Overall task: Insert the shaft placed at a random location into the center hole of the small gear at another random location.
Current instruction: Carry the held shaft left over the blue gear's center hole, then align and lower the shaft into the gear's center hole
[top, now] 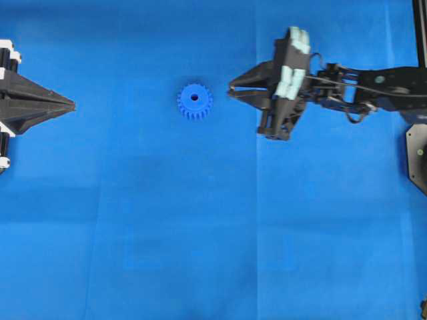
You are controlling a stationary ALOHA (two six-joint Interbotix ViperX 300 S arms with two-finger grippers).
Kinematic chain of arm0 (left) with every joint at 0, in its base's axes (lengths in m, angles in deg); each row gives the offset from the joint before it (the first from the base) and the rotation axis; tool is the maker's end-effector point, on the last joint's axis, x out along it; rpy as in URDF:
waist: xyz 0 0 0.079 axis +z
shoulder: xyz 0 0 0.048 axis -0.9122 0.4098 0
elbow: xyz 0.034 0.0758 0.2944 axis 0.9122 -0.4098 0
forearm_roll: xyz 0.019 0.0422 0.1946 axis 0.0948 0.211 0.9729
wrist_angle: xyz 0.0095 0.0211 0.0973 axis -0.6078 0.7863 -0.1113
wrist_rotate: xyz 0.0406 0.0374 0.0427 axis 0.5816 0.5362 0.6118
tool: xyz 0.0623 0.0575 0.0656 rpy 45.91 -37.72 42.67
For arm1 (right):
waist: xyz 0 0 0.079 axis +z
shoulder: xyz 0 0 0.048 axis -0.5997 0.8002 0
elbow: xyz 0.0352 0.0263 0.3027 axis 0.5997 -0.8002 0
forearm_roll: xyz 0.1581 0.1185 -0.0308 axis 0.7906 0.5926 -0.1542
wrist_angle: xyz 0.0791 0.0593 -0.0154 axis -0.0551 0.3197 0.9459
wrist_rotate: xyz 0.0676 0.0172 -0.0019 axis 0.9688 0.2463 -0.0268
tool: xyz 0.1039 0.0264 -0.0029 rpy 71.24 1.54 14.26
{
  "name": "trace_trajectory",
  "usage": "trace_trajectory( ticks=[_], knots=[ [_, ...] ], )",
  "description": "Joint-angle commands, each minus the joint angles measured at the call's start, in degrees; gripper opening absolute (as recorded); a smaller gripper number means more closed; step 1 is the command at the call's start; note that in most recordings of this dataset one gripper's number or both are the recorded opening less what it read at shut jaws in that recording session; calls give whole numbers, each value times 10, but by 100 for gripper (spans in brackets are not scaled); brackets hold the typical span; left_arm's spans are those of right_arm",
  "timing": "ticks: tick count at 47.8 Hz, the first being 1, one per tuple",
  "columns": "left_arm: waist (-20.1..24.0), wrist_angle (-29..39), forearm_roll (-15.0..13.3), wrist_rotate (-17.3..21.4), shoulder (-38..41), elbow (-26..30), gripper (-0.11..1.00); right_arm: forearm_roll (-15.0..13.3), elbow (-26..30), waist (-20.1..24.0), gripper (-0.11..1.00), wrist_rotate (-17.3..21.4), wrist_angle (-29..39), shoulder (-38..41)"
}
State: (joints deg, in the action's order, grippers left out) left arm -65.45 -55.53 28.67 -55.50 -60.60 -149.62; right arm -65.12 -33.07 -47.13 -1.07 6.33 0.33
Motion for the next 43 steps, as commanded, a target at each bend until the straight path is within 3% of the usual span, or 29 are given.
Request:
trace_trajectory(
  ticks=[1,14,43],
  knots=[
    [1,-4,0,-1,4,5,0,-1,44,4,5,-1,1,13],
    [1,-4,0,-2,5,4,0,-4,110,4,5,-6,12,58],
    [1,-4,0,-2,4,4,0,-4,117,4,5,-7,-9,87]
  ],
)
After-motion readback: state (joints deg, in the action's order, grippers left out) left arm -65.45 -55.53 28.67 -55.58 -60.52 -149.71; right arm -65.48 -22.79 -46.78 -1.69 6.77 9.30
